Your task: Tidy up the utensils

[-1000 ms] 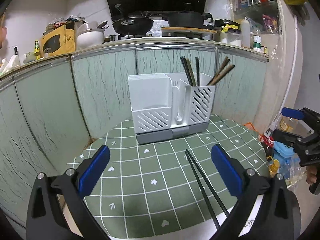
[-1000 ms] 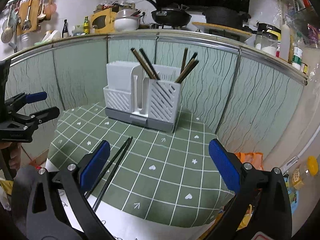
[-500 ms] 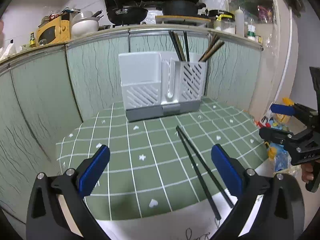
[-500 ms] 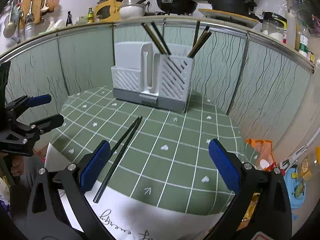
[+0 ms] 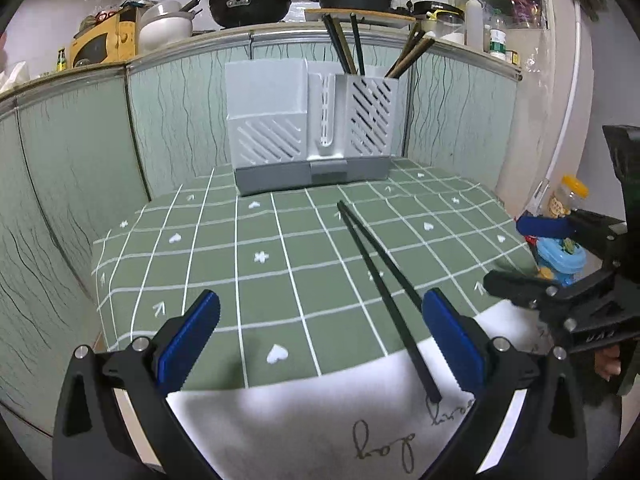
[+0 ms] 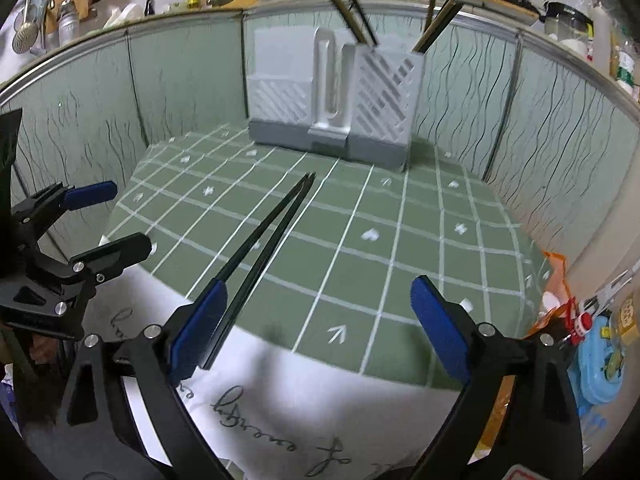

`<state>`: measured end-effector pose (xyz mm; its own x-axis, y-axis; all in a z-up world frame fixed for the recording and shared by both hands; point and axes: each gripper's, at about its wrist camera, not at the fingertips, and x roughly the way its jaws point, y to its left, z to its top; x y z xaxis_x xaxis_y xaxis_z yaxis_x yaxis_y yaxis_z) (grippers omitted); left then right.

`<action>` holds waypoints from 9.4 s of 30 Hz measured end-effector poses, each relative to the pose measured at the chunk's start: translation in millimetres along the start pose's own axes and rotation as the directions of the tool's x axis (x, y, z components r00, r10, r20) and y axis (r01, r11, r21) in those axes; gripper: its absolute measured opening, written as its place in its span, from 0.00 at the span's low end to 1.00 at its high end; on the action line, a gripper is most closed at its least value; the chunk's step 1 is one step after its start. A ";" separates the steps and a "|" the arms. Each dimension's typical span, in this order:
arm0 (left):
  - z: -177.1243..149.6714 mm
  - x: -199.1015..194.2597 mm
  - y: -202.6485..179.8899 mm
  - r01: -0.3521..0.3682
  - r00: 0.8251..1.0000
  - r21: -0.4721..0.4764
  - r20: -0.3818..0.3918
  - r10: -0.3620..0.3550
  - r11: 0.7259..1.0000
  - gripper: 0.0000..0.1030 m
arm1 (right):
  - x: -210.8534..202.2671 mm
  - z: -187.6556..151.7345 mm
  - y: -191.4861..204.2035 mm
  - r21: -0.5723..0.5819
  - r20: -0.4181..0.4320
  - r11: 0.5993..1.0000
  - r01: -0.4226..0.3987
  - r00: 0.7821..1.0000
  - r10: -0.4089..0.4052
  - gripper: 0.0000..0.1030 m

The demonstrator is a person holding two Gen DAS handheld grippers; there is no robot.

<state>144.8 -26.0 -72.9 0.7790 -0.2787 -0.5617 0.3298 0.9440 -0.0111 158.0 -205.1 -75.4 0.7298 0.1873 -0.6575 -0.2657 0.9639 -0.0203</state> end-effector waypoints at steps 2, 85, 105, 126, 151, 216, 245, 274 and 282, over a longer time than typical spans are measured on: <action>-4.1 0.6 3.7 -0.014 1.000 -0.008 -0.009 0.014 1.000 0.95 | 6.2 -6.3 5.9 -0.002 -0.015 1.000 -0.013 1.000 0.013 0.81; 11.4 -20.9 9.8 0.052 0.998 -0.065 -0.017 -0.054 0.996 0.06 | -20.7 -18.3 -29.7 0.157 -0.012 0.987 0.021 1.000 -0.019 0.06; 67.9 -72.1 18.9 0.083 0.990 -0.047 0.121 -0.076 0.995 0.06 | -80.0 39.5 -20.3 0.116 0.159 0.993 0.006 0.987 -0.024 0.06; 82.1 -81.7 18.4 0.084 0.987 -0.020 0.142 -0.080 0.996 0.06 | -103.3 61.7 -10.1 0.097 0.206 0.995 -0.021 0.979 0.000 0.06; 136.6 -60.3 10.5 0.099 0.982 -0.007 0.163 -0.097 0.995 0.06 | -98.9 106.1 -13.7 0.064 0.218 0.998 -0.019 0.976 0.004 0.06; 297.5 57.0 0.6 0.054 0.977 0.104 0.199 -0.074 0.993 0.95 | -13.1 267.6 -146.1 0.116 0.180 0.989 0.092 0.977 -0.112 0.93; 193.2 -35.4 -2.0 -0.050 0.978 0.032 0.202 0.042 0.998 0.95 | -86.4 159.0 -72.5 0.041 0.196 0.990 0.138 0.970 -0.144 0.93; 58.7 -64.6 21.2 -0.151 0.977 -0.096 0.138 0.164 0.984 0.95 | -79.5 34.4 -17.0 0.139 0.150 0.959 0.248 0.952 -0.268 0.93; 46.5 -69.5 21.0 -0.183 0.974 -0.120 0.109 0.197 0.976 0.95 | -85.9 28.2 -11.2 0.150 0.162 0.956 0.250 0.948 -0.273 0.93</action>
<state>122.4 5.0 4.3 0.8820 -0.1053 -0.4594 0.1150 0.9933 -0.0068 116.1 -226.6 2.5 0.8665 -0.0553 -0.4961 0.0230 0.9972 -0.0709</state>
